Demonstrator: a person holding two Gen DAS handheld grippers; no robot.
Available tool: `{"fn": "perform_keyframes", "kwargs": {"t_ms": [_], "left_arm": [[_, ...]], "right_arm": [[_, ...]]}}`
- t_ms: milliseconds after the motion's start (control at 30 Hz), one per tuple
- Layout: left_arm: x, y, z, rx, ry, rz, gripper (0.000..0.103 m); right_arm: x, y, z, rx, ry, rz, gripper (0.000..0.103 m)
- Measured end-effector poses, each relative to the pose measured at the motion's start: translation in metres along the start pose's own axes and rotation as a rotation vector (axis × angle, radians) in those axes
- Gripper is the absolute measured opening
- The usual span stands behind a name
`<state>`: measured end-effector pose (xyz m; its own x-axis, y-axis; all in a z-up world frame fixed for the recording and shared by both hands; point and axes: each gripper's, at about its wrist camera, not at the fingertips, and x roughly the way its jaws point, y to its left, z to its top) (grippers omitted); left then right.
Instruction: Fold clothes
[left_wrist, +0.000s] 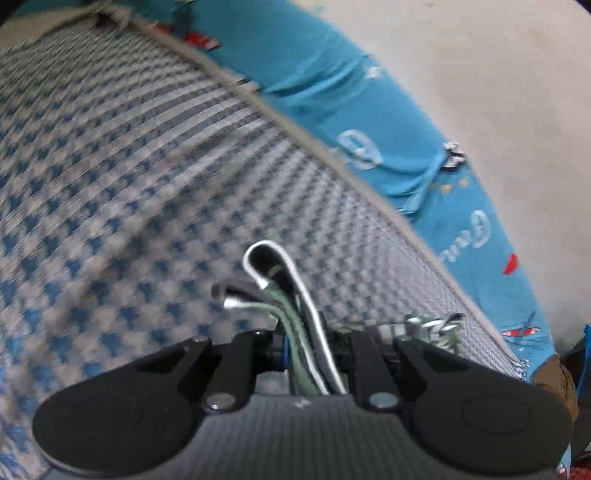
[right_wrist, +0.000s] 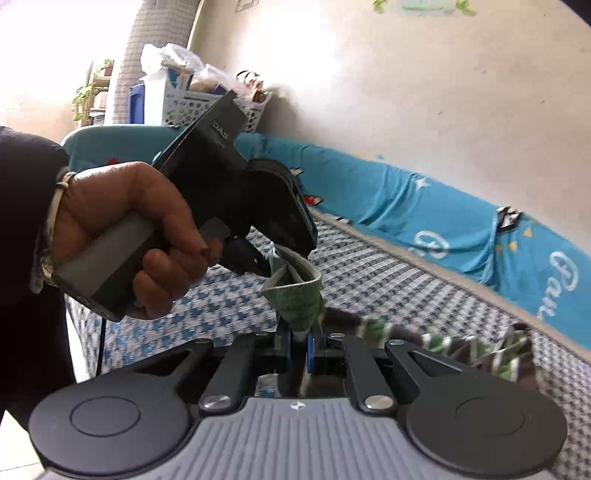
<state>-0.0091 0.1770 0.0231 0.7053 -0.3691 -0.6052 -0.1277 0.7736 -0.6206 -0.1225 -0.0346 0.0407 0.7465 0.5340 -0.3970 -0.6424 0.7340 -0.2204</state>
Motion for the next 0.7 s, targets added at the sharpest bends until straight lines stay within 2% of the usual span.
{"fn": "perform_keyframes", "kwargs": {"t_ms": [167, 233, 533, 700], "left_arm": [[0.008, -0.060, -0.001, 0.122, -0.054, -0.054, 0.010], [0.018, -0.084, 0.001, 0.138, -0.058, -0.083, 0.010], [0.069, -0.168, -0.002, 0.234, -0.008, -0.152, 0.011], [0.115, -0.194, -0.013, 0.289, 0.055, -0.172, 0.011]], "right_arm": [[-0.016, -0.021, 0.002, 0.022, -0.033, -0.091, 0.008], [-0.021, -0.032, 0.003, 0.038, -0.043, -0.134, 0.007], [-0.043, -0.100, -0.004, 0.147, -0.043, -0.327, 0.008], [-0.045, -0.143, -0.025, 0.318, 0.020, -0.432, 0.008]]}}
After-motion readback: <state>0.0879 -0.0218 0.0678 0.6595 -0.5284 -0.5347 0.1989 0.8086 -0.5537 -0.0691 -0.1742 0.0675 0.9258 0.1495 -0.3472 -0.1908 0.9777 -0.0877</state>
